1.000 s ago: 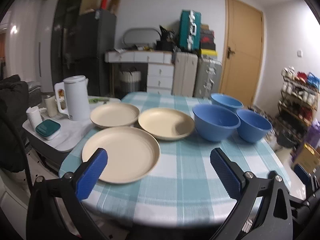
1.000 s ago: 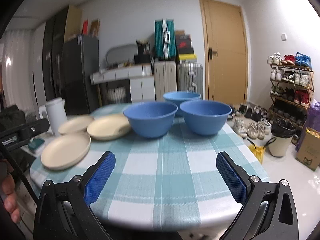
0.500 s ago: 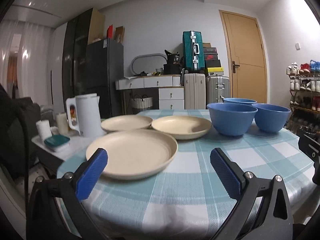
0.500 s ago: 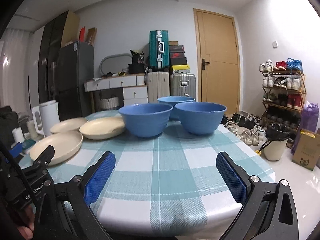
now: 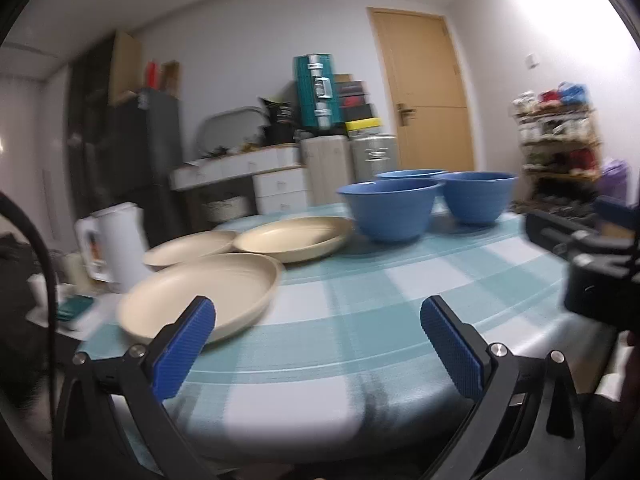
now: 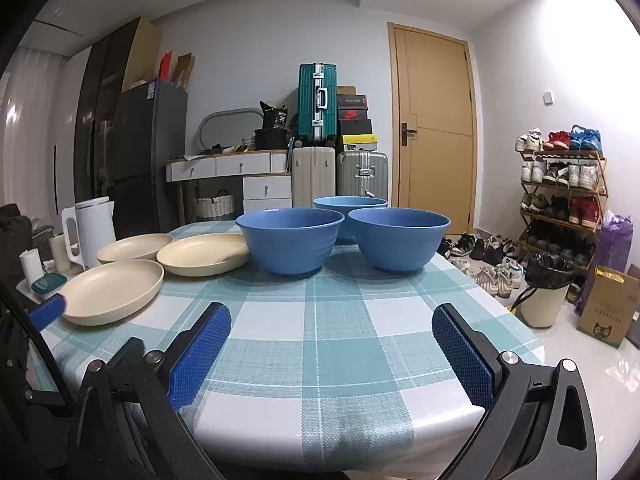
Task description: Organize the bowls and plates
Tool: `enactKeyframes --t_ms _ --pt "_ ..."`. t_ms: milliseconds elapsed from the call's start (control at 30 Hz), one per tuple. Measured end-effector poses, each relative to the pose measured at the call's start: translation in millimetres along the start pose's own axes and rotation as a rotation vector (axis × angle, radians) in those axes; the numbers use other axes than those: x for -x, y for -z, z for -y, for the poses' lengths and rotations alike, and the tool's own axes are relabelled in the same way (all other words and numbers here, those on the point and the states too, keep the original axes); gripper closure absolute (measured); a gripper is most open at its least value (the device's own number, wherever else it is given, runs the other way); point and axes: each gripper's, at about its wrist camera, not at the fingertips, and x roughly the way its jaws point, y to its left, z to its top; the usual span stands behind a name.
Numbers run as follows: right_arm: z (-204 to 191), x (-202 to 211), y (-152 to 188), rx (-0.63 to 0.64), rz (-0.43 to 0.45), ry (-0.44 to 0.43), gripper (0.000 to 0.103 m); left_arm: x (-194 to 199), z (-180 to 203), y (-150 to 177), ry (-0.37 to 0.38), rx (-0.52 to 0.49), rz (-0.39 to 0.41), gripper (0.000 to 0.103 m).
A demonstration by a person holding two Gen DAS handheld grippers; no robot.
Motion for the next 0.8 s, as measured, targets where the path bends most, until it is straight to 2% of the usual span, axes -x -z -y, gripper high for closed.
enactKeyframes --t_ms 100,200,267,433,567,633,733,800 --pt "2.5 -3.1 0.0 -0.010 -0.014 0.008 0.000 1.8 0.8 1.3 0.000 0.004 0.003 0.000" --pt "1.3 -3.7 0.7 -0.007 -0.014 0.014 0.000 -8.0 6.3 1.9 -0.090 -0.029 -0.044 0.000" --pt "1.9 -3.4 -0.8 -0.004 -0.017 0.033 0.000 -2.2 1.9 1.7 -0.137 -0.014 -0.008 0.000" --pt "3.0 1.0 -14.4 0.007 -0.010 0.040 0.000 3.5 -14.2 -20.7 -0.129 0.025 -0.006 0.000" --pt "0.6 17.2 -42.0 0.018 0.000 0.031 0.001 23.5 -27.2 -66.1 -0.108 0.057 0.006 0.000" --pt "-4.3 24.5 -58.9 0.027 -0.026 0.022 0.001 36.4 -33.0 -90.3 -0.113 0.079 0.017 0.000" --pt "-8.9 35.0 -81.0 0.018 -0.085 -0.026 0.001 45.3 -40.8 -113.9 -0.069 0.116 -0.037 0.000" --pt "-10.9 48.4 -89.5 0.013 -0.083 -0.062 0.001 47.8 -45.4 -128.8 -0.035 0.143 -0.134 0.000"
